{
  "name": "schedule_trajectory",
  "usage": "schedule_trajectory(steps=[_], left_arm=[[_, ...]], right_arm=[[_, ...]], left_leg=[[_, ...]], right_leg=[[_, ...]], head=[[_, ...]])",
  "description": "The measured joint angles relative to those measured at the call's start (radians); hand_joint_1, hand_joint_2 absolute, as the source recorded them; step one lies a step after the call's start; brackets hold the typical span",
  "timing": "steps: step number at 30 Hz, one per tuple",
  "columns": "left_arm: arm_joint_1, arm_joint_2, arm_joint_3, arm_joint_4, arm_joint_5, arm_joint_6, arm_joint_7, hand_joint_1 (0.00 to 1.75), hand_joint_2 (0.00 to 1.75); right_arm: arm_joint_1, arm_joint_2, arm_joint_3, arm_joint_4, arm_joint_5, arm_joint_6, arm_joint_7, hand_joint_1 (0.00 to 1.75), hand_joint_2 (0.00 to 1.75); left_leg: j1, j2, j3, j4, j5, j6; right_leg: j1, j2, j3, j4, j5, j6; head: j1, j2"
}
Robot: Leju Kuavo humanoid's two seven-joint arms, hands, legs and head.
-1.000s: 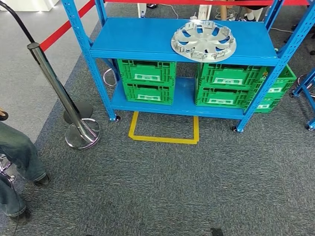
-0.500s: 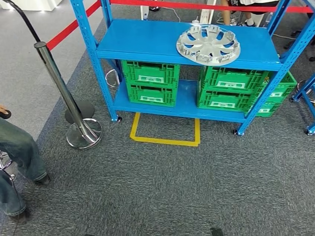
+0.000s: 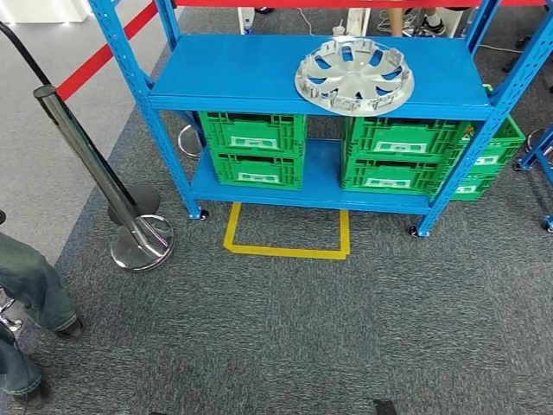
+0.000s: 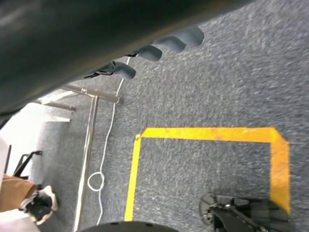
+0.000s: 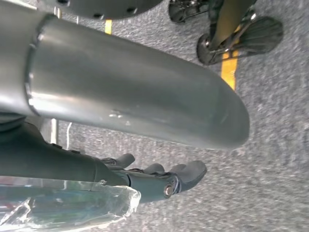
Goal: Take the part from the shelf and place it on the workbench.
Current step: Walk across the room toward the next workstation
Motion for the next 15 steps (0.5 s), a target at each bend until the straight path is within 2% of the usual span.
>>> schedule_trajectory(steps=[2,3,4,6,7,8,10,11,12,15], left_arm=[[0.000,0.000,0.000,0.000,0.000,0.000,0.000,0.00,0.00],[0.001,0.000,0.000,0.000,-0.001,0.000,0.001,0.00,0.00],[0.002,0.000,0.000,0.000,-0.001,0.000,0.002,0.00,0.00],[0.003,0.000,0.000,0.000,-0.002,0.000,0.003,0.00,0.00],[0.002,0.000,0.000,0.000,-0.002,0.000,0.003,0.00,0.00],[0.001,0.000,0.000,0.000,-0.003,0.000,0.003,0.00,0.00],[0.000,0.001,0.000,0.000,-0.006,0.000,0.003,0.00,0.00],[0.001,0.001,0.000,0.000,-0.008,0.000,0.003,0.00,0.00],[0.003,0.001,0.000,0.000,-0.009,0.000,0.003,0.00,0.00],[0.002,0.001,0.001,0.000,-0.010,0.001,0.005,0.00,0.00]], right_arm=[[-0.002,0.000,0.000,0.000,0.000,0.000,0.000,0.00,0.00],[-0.001,0.000,0.000,0.000,0.000,0.000,0.000,0.00,0.00],[-0.001,0.000,0.000,0.000,0.000,0.000,0.000,0.00,0.00],[0.000,0.000,-0.001,0.000,0.000,0.000,0.001,0.00,0.00],[-0.001,0.000,-0.001,0.000,0.000,0.000,0.001,0.00,0.00],[-0.002,0.000,-0.001,0.000,0.000,0.000,0.001,0.00,0.00],[-0.003,0.000,-0.001,0.000,0.001,0.000,0.002,0.00,0.00],[-0.004,0.000,-0.001,0.000,0.001,0.000,0.002,0.00,0.00],[-0.003,0.000,-0.001,0.000,0.001,0.000,0.002,0.00,0.00],[-0.004,0.000,-0.001,0.000,0.001,0.000,0.003,0.00,0.00]], left_leg=[[0.004,0.000,-0.080,0.107,-0.045,-0.007],[0.006,0.000,-0.102,0.122,-0.041,-0.007],[0.006,0.000,-0.107,0.100,-0.012,-0.005],[0.005,0.001,-0.078,-0.018,0.085,0.004],[0.002,0.003,-0.061,-0.075,0.114,0.010],[-0.002,0.004,-0.050,-0.115,0.130,0.015],[-0.008,0.004,-0.045,-0.140,0.131,0.024],[-0.008,0.003,-0.042,-0.148,0.141,0.028],[-0.008,0.002,-0.036,-0.155,0.148,0.025],[-0.009,0.000,-0.024,-0.171,0.156,0.014]], right_leg=[[0.001,0.000,0.009,-0.001,-0.009,-0.002],[0.002,0.001,0.014,-0.001,-0.013,-0.003],[0.002,0.001,0.021,-0.001,-0.018,-0.003],[0.003,0.002,0.034,-0.002,-0.026,-0.002],[0.004,0.003,0.038,-0.002,-0.029,0.000],[0.005,0.003,0.039,-0.002,-0.031,0.003],[0.005,0.002,0.039,-0.004,-0.032,0.013],[0.004,0.002,0.039,-0.007,-0.032,0.019],[0.004,0.002,0.043,-0.013,-0.029,0.017],[0.005,0.002,0.056,-0.026,-0.027,-0.014]], head=[[0.000,0.000],[0.000,0.000],[0.000,0.000],[0.000,0.000],[0.000,0.000],[0.000,0.000],[-0.001,0.000],[-0.001,0.000],[0.000,0.000],[0.004,0.000]])
